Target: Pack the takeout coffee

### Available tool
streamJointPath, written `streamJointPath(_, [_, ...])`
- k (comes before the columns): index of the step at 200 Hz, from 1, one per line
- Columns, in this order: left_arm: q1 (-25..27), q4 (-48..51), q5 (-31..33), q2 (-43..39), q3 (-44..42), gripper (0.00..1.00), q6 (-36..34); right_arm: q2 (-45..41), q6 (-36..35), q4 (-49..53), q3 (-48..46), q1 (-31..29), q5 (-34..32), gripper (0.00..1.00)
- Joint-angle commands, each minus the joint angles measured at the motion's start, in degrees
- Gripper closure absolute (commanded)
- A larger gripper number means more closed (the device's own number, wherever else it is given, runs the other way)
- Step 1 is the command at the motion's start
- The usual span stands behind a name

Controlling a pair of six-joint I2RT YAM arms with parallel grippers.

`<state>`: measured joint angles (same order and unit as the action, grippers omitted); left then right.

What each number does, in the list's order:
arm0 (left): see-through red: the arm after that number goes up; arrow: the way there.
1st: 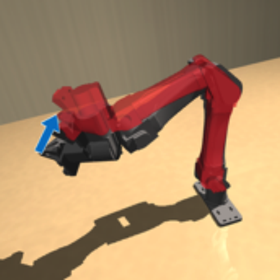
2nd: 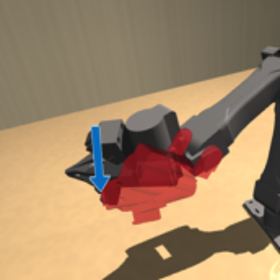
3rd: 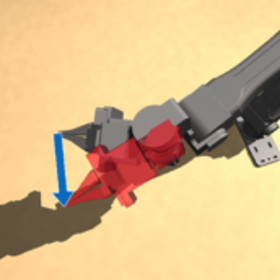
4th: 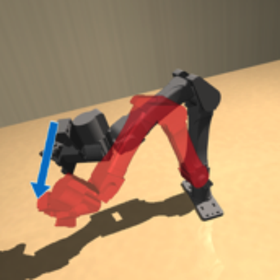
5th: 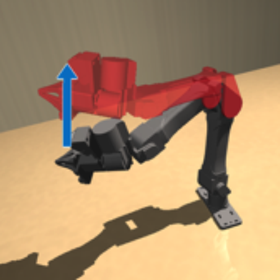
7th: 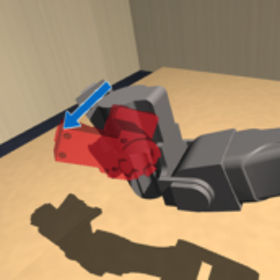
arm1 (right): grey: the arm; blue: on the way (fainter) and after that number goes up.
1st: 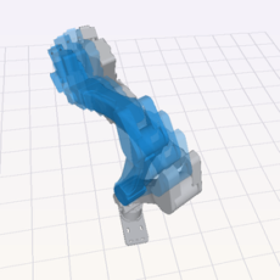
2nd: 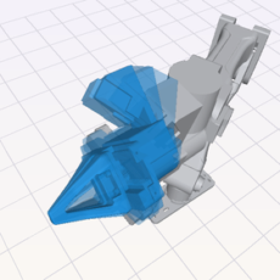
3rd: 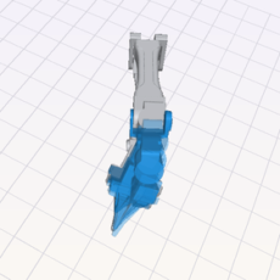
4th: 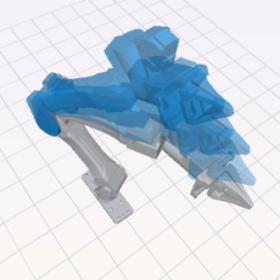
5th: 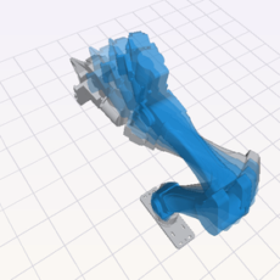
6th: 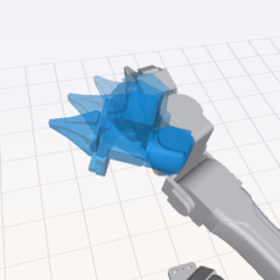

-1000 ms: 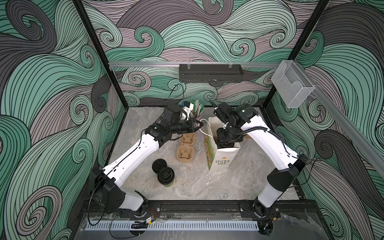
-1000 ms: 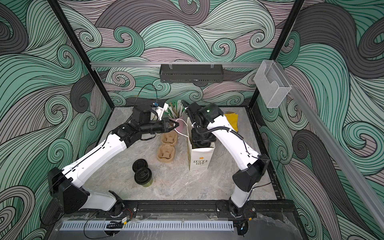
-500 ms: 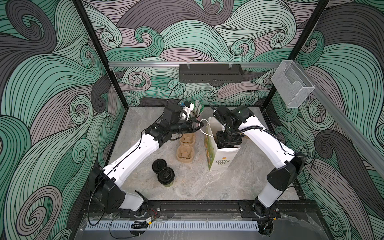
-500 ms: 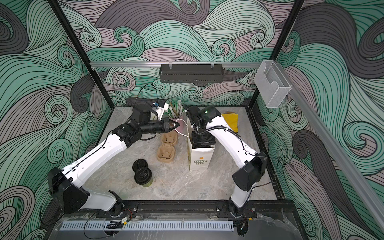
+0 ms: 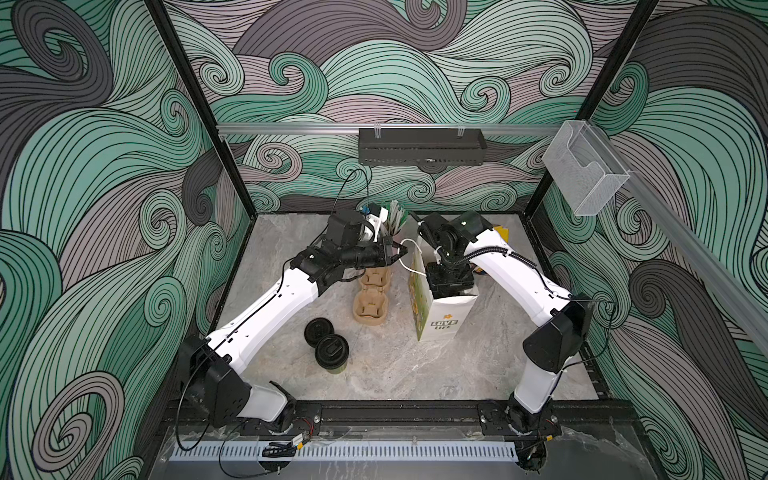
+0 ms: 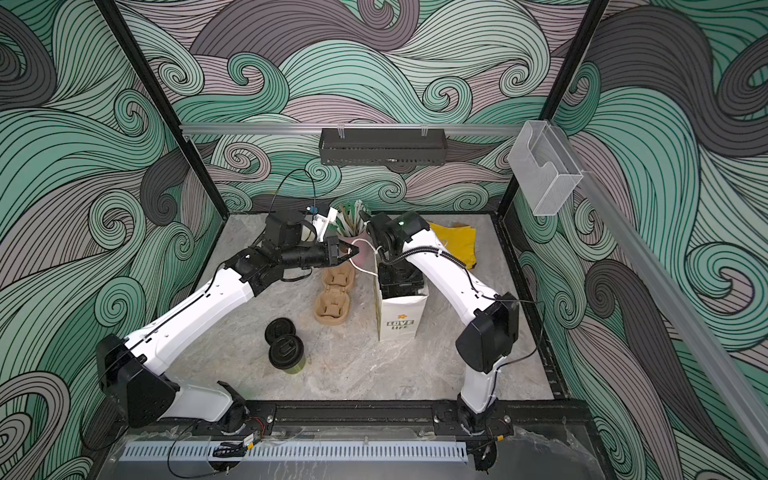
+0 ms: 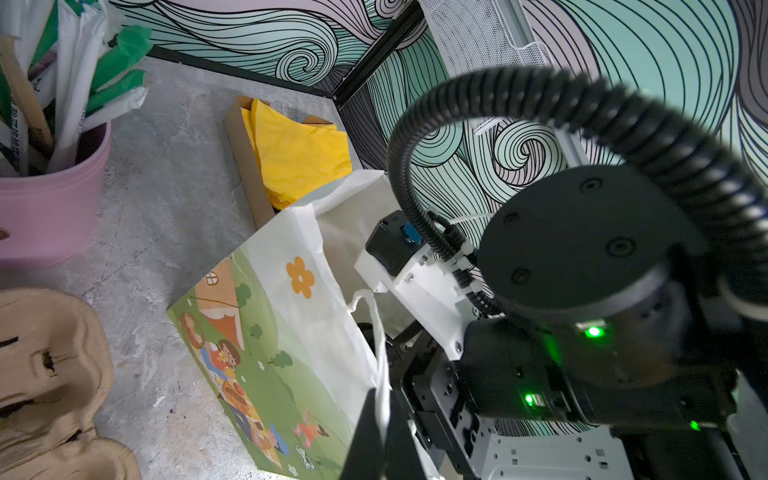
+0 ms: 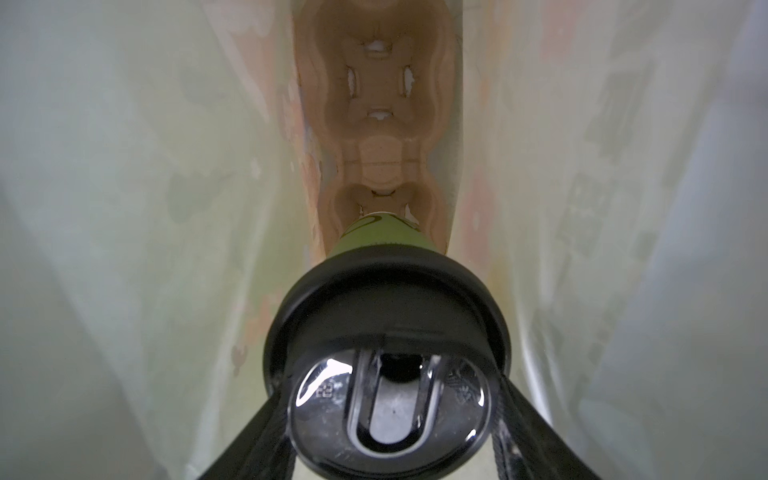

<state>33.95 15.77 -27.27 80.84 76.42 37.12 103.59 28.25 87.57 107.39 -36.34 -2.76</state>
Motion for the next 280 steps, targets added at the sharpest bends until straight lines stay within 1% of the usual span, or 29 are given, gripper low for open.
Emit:
streamJointPath(1, [0.3,-0.6,-0.3,-0.3,-0.2,1.00,0.0,0.7,-0.3,-1.0,-1.5,0.4,0.3,0.34])
streamJointPath(228, [0.3,-0.3,0.7,-1.4,-1.3,1.00,-0.2,2.2,0.7,-12.1,-12.2,1.2,3.8,0.36])
streamJointPath(280, [0.3,0.0,1.5,-2.6,-3.1,1.00,-0.1,2.1,0.9,-14.8,-14.8,1.4,4.7,0.36])
